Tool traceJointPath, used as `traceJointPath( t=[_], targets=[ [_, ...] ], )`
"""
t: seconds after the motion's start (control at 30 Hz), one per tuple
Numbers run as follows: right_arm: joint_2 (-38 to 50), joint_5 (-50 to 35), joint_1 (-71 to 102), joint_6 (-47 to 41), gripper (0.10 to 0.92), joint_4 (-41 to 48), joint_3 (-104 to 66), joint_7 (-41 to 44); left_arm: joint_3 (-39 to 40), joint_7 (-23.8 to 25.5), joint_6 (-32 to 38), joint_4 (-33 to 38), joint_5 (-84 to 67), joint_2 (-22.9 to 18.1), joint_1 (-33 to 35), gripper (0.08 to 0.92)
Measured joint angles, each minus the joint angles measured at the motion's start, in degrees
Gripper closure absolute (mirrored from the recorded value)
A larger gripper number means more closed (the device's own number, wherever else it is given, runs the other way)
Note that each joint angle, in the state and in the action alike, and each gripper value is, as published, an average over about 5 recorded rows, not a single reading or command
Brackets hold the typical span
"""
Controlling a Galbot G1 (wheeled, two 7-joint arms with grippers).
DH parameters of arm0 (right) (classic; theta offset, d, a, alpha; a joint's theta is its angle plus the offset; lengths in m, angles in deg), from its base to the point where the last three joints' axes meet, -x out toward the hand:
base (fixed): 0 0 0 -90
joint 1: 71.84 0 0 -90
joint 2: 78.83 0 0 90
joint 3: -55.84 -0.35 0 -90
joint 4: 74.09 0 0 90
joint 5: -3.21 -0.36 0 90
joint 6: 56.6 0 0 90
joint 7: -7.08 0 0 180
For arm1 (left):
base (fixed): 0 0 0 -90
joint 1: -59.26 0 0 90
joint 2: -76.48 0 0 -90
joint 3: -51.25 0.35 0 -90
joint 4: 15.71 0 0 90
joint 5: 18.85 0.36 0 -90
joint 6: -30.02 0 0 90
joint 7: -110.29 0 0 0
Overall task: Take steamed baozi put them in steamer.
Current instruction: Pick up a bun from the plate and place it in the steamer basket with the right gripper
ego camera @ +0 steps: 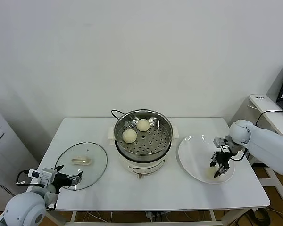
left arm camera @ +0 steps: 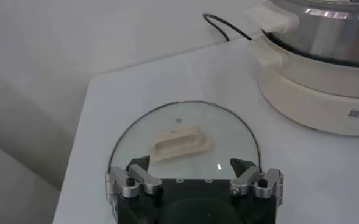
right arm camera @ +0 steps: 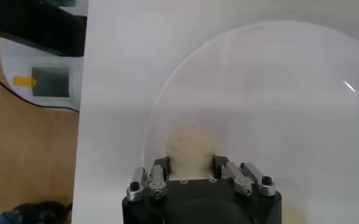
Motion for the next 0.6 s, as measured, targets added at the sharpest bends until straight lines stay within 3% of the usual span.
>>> traceJointPath(
  t=[0.27,0.6],
  targets=[
    [-3.96,-4.55,-11.67,5.59,0.584,1.74,2.58,3.12,0.39,0.04,0.0,-0.22,-0.23,0.53,-0.52,0.177],
    [-15.46,-8.27,-19.4,18.57,0.576,6.53,-0.19,6.64,1.18,0.1,0.0,-0.25,-0.72,1.32,-1.47,0.177]
  ],
)
